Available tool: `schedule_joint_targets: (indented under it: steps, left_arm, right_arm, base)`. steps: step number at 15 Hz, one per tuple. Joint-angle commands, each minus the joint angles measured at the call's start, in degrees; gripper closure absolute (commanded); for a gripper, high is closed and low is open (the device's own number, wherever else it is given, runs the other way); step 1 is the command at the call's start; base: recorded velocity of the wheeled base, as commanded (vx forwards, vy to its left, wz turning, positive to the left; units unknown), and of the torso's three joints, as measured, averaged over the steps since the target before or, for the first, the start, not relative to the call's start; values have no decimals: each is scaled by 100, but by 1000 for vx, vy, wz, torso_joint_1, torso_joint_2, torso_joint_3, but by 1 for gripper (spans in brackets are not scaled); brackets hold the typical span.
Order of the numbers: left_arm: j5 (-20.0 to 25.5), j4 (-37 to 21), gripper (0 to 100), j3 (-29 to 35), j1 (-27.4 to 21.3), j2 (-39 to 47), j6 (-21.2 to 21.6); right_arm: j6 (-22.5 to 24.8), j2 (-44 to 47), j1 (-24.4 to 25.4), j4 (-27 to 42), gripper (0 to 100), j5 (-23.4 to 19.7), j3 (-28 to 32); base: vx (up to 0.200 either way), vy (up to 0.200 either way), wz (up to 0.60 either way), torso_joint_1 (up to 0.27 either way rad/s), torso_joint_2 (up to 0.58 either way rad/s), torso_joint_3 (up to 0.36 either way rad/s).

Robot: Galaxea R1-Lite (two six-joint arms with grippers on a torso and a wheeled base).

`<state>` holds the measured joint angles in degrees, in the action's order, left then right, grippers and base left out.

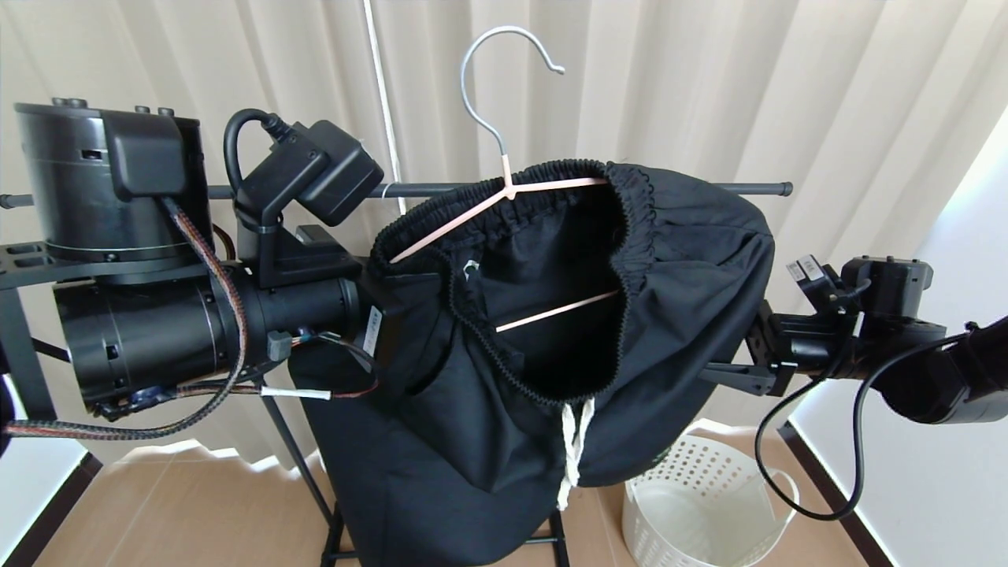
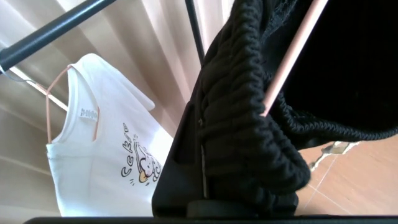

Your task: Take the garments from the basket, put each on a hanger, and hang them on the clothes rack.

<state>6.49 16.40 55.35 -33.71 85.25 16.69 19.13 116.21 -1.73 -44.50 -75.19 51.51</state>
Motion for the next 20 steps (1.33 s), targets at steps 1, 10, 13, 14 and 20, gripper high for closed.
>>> schedule_joint_targets:
  steps: [1,10,13,14,20]
  left_arm:
    - [2,4,100,-6,-48,1,1]
    - [2,-5,100,-120,-39,-123,-78]
    - [-7,-22,100,-208,-39,-333,-201]
    - [-7,-31,100,-244,-39,-386,-263]
    - [2,-31,100,-595,-31,-782,-447]
  right_arm:
    - [3,15,32,2,100,-4,0]
    - [-5,-20,-135,-15,100,-4,123]
    - [-23,7,-214,-6,100,5,202]
    - [-23,24,-222,-6,100,5,228]
    - [-58,156,-425,20,100,-4,422]
  base:
    - [0,0,0,0,0,0]
    - [0,0,0,0,0,0]
    - [0,0,0,0,0,0]
    - [0,0,0,0,0,0]
    - [0,0,0,0,0,0]
